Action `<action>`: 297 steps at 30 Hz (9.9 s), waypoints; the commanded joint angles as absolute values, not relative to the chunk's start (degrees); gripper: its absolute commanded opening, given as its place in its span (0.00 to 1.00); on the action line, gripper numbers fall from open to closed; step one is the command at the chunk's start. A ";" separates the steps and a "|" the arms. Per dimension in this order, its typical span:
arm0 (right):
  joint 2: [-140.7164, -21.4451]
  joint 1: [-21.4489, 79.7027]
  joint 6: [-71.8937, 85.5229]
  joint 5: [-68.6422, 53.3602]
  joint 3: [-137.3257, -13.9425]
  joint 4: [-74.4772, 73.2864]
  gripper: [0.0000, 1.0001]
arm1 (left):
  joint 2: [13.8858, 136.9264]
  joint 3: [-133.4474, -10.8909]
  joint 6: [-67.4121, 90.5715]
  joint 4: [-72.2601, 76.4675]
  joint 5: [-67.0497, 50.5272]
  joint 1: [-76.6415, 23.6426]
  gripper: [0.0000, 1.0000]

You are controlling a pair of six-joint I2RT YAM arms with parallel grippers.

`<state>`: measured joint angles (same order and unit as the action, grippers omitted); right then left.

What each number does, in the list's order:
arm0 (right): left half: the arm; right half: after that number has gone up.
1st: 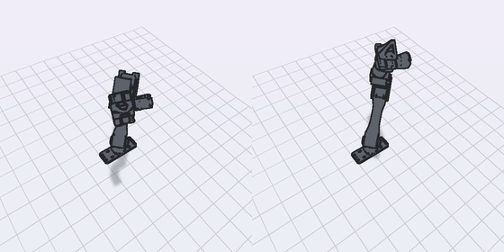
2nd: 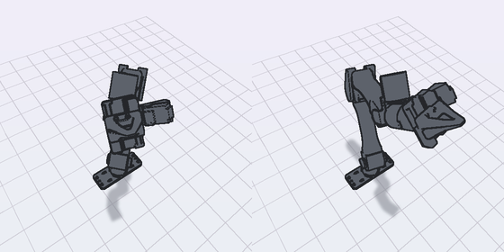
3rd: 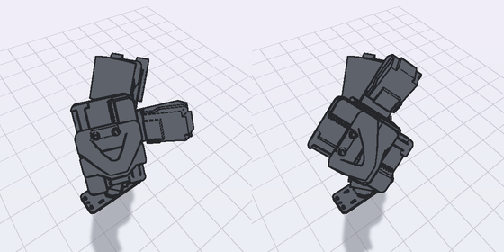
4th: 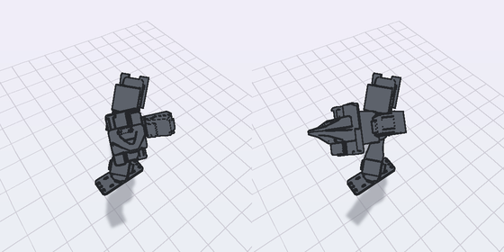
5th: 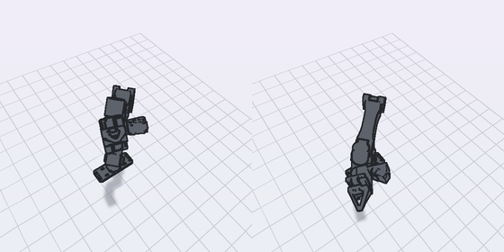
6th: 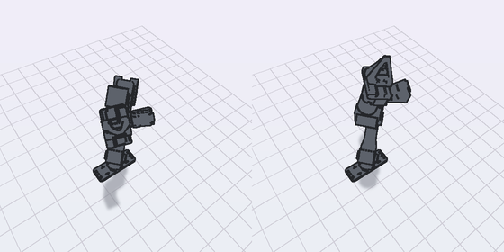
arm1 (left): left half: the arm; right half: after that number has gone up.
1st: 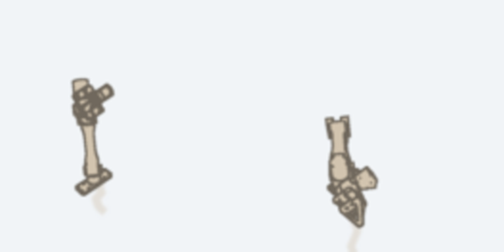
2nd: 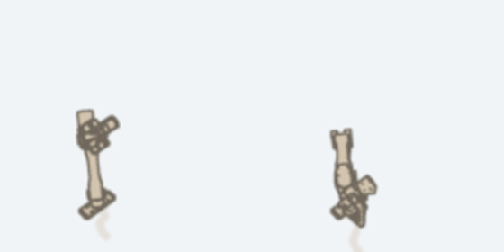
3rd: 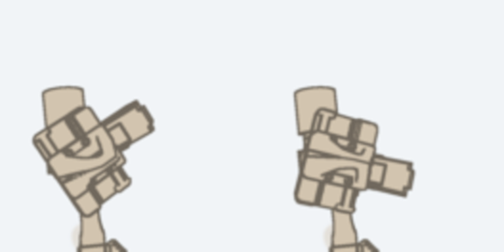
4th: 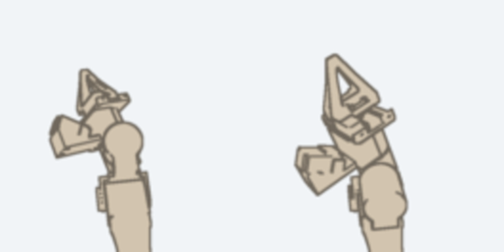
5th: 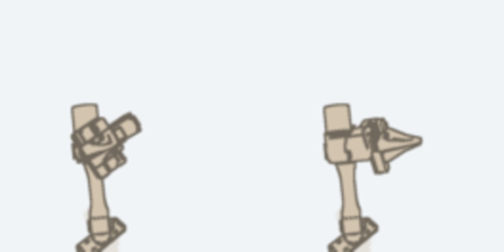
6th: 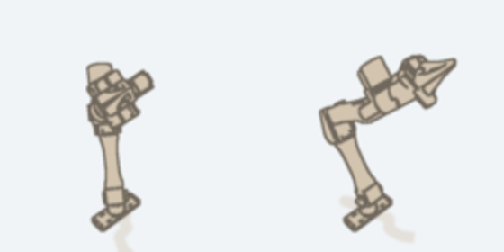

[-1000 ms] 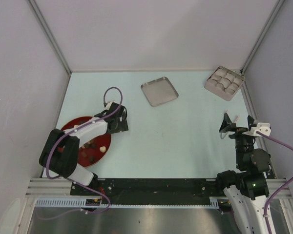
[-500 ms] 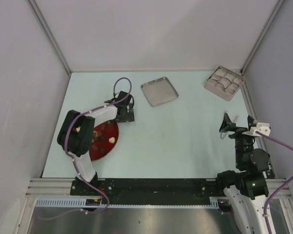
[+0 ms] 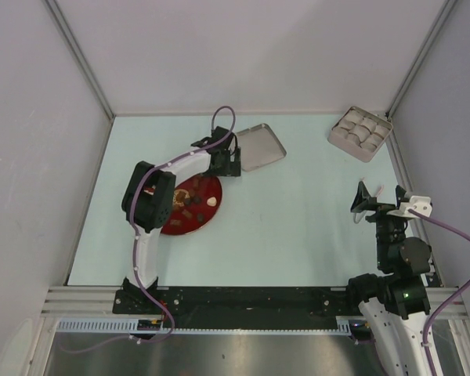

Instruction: Pack the chocolate

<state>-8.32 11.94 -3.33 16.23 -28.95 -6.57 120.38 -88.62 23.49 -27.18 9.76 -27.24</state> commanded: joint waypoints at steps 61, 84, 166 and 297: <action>-133.86 -3.08 -10.37 -14.15 -114.17 -18.54 0.98 | 37.53 -34.54 8.09 -15.64 46.50 -21.01 1.00; -115.58 5.80 -9.58 -15.30 -88.53 -19.51 0.89 | 24.79 -34.28 8.52 -15.29 42.28 -21.01 1.00; -70.92 0.91 30.38 23.89 -64.16 -35.85 1.00 | 14.59 -34.28 9.76 -17.67 40.43 -29.44 1.00; -75.85 35.07 60.73 -20.04 -48.96 37.18 0.00 | 61.43 -34.37 67.50 41.31 -31.46 -34.19 0.43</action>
